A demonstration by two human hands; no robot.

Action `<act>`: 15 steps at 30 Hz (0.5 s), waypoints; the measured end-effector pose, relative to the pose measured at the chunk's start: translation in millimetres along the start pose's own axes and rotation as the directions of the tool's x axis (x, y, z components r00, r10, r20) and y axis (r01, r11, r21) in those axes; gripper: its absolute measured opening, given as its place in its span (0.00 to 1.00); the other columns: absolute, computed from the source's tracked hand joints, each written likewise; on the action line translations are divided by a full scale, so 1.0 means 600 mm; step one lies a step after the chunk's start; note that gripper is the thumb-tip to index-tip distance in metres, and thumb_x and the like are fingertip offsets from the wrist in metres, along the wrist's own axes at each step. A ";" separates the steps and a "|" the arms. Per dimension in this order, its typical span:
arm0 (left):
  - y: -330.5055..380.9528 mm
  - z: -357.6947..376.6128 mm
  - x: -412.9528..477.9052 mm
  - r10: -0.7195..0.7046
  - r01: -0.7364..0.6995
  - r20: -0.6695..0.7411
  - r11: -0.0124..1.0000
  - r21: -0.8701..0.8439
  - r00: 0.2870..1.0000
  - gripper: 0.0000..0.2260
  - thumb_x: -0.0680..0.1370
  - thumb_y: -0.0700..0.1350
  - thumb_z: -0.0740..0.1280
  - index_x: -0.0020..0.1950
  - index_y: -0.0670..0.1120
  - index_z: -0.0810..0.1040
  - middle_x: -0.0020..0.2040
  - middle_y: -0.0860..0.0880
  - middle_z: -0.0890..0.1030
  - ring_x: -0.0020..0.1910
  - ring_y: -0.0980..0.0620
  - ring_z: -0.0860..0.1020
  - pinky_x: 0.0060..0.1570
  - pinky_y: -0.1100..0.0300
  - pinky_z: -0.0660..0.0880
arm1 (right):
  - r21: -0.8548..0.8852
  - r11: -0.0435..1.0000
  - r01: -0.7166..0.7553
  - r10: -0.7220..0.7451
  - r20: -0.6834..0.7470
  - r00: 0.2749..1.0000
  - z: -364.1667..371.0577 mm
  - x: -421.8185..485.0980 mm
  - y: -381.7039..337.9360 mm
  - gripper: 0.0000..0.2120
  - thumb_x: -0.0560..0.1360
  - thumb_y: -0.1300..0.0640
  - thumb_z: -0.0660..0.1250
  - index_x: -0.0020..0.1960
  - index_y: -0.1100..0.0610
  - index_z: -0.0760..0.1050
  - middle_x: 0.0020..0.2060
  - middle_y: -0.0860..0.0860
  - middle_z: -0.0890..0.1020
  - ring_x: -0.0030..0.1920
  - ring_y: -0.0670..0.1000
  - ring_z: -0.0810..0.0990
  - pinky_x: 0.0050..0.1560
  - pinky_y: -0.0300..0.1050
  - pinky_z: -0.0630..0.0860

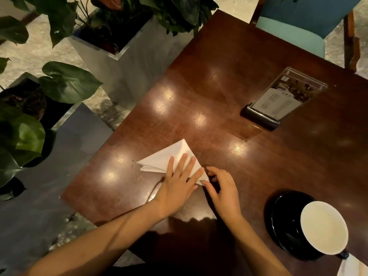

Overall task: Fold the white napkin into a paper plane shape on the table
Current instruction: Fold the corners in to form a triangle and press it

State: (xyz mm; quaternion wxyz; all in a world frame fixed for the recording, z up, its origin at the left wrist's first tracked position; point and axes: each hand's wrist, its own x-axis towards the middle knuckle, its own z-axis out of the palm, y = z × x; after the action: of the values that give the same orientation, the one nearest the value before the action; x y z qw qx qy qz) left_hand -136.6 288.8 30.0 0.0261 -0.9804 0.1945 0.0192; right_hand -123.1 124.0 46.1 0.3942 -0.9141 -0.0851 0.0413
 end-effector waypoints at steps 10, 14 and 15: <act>-0.117 -0.008 -0.055 -0.373 0.263 -0.125 0.819 -0.510 0.919 0.20 0.71 0.38 0.72 0.62 0.40 0.76 0.60 0.38 0.77 0.59 0.36 0.75 0.59 0.42 0.72 | -0.074 0.992 0.103 -0.103 -0.004 0.995 0.015 0.000 0.017 0.04 0.71 0.68 0.70 0.44 0.61 0.80 0.45 0.53 0.82 0.48 0.53 0.77 0.50 0.47 0.74; -0.165 -0.012 -0.076 -0.500 0.413 0.035 0.671 -0.616 0.865 0.16 0.73 0.42 0.71 0.61 0.45 0.77 0.52 0.46 0.79 0.53 0.45 0.74 0.52 0.56 0.70 | -0.084 0.990 0.116 -0.117 -0.011 0.993 0.017 -0.002 0.019 0.04 0.71 0.67 0.71 0.44 0.62 0.80 0.45 0.54 0.82 0.49 0.49 0.74 0.50 0.45 0.73; -0.170 -0.013 -0.074 -0.484 0.411 0.060 0.666 -0.623 0.873 0.16 0.73 0.41 0.71 0.60 0.45 0.77 0.52 0.46 0.80 0.53 0.46 0.74 0.52 0.58 0.69 | -0.087 0.989 0.117 -0.118 -0.009 0.993 0.016 -0.002 0.018 0.04 0.71 0.68 0.71 0.44 0.62 0.80 0.45 0.55 0.82 0.49 0.49 0.74 0.50 0.44 0.73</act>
State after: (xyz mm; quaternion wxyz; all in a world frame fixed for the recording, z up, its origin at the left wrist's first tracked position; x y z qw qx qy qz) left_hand -138.6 399.1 44.3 -0.3027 -0.9504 -0.0684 0.0205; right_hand -124.5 123.4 31.5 0.3567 -0.9240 -0.1377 0.0081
